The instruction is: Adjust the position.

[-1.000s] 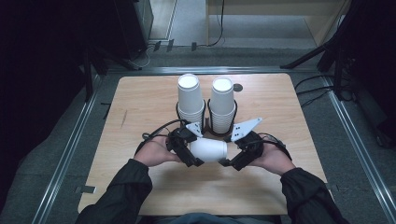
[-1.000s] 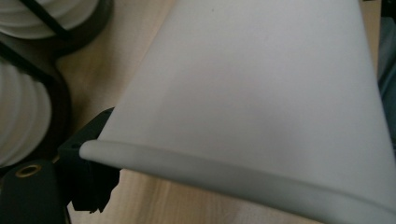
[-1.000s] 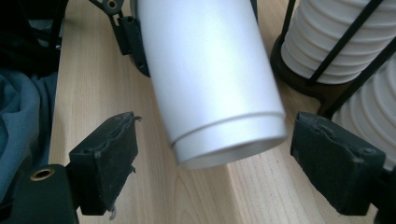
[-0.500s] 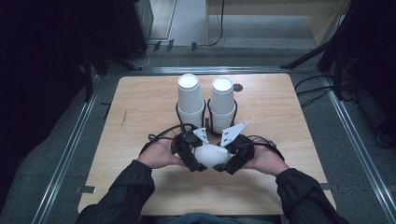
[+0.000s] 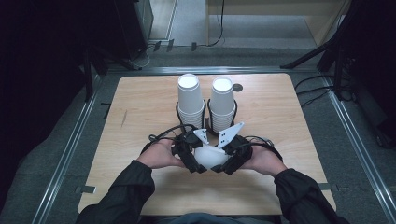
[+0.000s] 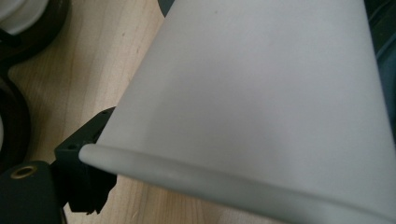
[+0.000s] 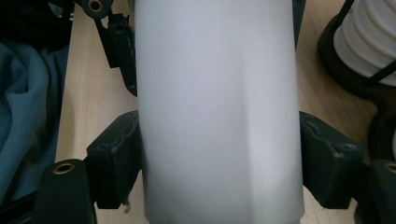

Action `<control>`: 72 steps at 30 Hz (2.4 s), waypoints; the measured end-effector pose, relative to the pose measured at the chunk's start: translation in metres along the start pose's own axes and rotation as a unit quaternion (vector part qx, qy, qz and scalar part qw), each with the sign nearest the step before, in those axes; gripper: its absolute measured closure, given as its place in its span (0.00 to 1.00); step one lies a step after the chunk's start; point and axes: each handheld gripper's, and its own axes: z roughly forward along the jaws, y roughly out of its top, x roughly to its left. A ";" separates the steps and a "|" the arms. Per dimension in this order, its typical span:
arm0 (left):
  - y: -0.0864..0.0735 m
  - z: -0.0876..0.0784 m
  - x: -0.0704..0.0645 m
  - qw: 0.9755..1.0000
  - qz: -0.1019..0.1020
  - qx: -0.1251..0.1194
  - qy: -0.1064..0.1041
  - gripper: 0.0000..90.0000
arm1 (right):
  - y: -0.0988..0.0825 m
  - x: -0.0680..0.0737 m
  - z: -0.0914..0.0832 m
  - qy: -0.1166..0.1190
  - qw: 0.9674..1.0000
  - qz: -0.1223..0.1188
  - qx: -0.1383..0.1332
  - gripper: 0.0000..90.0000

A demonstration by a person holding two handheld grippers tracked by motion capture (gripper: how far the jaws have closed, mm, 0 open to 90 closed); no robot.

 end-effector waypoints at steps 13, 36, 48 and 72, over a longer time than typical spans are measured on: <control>-0.007 -0.018 0.008 0.997 -0.030 -0.071 0.001 0.00 | -0.006 -0.007 -0.019 -0.004 0.999 0.025 -0.042 0.25; -0.023 -0.041 0.015 0.984 -0.055 -0.170 0.019 0.00 | -0.021 -0.016 -0.057 -0.029 0.990 0.057 -0.128 0.25; -0.013 -0.042 0.008 0.972 -0.060 -0.227 -0.009 0.00 | -0.019 -0.013 -0.058 -0.017 0.985 0.049 -0.162 0.24; -0.006 -0.045 0.003 0.968 -0.047 -0.242 -0.037 0.14 | -0.007 -0.006 -0.038 0.008 0.990 0.049 -0.134 0.21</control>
